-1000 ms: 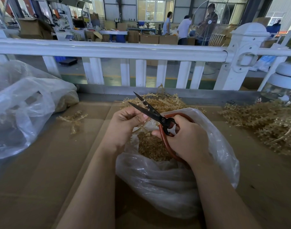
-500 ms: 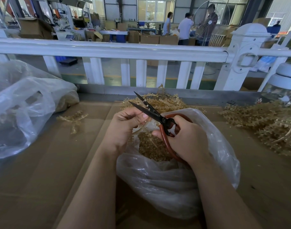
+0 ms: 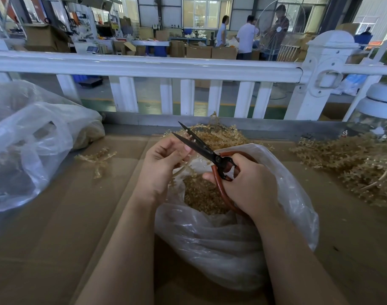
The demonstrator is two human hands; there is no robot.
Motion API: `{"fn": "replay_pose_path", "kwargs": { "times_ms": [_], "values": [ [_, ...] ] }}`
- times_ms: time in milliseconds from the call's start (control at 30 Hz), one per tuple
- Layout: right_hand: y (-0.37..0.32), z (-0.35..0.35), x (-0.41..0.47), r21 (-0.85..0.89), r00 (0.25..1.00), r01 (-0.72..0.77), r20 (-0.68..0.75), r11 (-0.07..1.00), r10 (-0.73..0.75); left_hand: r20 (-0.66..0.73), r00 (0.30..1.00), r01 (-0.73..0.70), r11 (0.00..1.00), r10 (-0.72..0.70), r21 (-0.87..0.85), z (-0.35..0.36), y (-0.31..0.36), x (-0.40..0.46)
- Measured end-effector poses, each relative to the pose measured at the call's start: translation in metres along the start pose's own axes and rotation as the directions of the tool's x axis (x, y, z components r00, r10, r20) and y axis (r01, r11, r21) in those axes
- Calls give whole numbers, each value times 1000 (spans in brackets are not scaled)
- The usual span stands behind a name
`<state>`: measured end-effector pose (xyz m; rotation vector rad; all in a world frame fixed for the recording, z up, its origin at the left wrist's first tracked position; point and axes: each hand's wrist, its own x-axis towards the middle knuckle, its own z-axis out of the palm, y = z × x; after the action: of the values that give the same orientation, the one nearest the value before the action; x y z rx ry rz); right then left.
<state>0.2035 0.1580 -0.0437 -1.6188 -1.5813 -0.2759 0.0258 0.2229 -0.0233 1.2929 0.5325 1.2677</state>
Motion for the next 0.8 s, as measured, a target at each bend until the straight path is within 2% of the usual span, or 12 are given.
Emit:
{"fn": "replay_pose_path", "kwargs": {
  "times_ms": [300, 800],
  "values": [
    [0, 0, 1, 24, 997, -40, 60, 999, 39, -6, 1000, -15, 999, 15, 35, 1, -1, 1],
    [-2, -3, 0, 32, 999, 12, 46, 999, -14, -25, 1000, -5, 1000, 6, 29, 0, -2, 1]
  ]
}}
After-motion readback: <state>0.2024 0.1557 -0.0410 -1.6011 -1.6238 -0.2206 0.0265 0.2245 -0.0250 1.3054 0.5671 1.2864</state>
